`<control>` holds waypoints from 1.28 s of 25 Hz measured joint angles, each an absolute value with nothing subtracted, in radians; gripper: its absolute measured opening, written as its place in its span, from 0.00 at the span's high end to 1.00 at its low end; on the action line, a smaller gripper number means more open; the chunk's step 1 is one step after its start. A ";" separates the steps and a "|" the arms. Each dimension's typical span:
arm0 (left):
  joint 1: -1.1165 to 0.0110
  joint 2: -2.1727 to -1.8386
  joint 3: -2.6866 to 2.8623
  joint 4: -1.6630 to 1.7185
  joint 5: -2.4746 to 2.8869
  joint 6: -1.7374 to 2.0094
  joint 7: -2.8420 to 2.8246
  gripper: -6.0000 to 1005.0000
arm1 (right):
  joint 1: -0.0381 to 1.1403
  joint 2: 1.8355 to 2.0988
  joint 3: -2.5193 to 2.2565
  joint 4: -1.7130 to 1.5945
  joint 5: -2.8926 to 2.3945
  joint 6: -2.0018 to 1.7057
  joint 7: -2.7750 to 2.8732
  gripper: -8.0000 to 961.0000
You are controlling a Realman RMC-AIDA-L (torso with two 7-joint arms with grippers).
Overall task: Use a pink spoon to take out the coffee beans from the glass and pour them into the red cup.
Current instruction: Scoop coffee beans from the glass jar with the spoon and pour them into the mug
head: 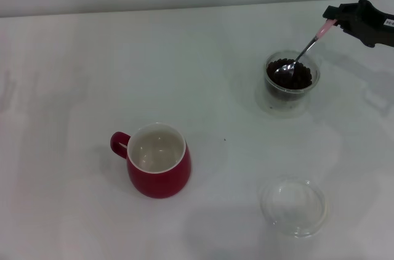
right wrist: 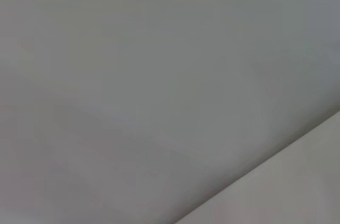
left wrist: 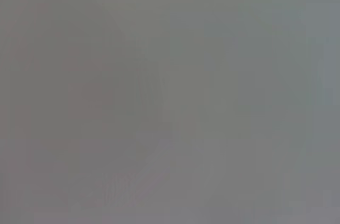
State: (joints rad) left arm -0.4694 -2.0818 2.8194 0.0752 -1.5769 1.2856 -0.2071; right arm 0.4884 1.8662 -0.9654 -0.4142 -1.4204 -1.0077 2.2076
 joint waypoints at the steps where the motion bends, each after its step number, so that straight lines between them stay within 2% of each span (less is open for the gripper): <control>1: -0.469 -2.082 2.819 0.075 -1.577 1.286 -0.207 0.11 | 0.488 1.866 -0.965 -0.414 -1.420 -1.008 2.208 0.84; 12: -0.472 -2.079 2.819 0.072 -1.578 1.279 -0.207 0.11 | 0.493 1.839 -0.962 -0.424 -1.412 -1.019 2.248 0.84; 17: -0.476 -2.078 2.819 0.072 -1.579 1.279 -0.201 0.11 | 0.497 1.810 -0.962 -0.420 -1.413 -1.045 2.297 0.84; 27: -0.482 -2.080 2.819 0.072 -1.591 1.279 -0.186 0.11 | 0.513 1.785 -0.986 -0.417 -1.422 -1.125 2.374 0.84; 32: -0.483 -2.080 2.819 0.072 -1.590 1.278 -0.183 0.11 | 0.533 1.784 -1.004 -0.416 -1.437 -1.174 2.408 0.84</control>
State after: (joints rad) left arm -0.4829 -2.0801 2.8195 0.0722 -1.5902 1.2782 -0.1834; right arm 0.5326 1.7843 -1.0040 -0.4158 -1.4366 -1.1745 2.4084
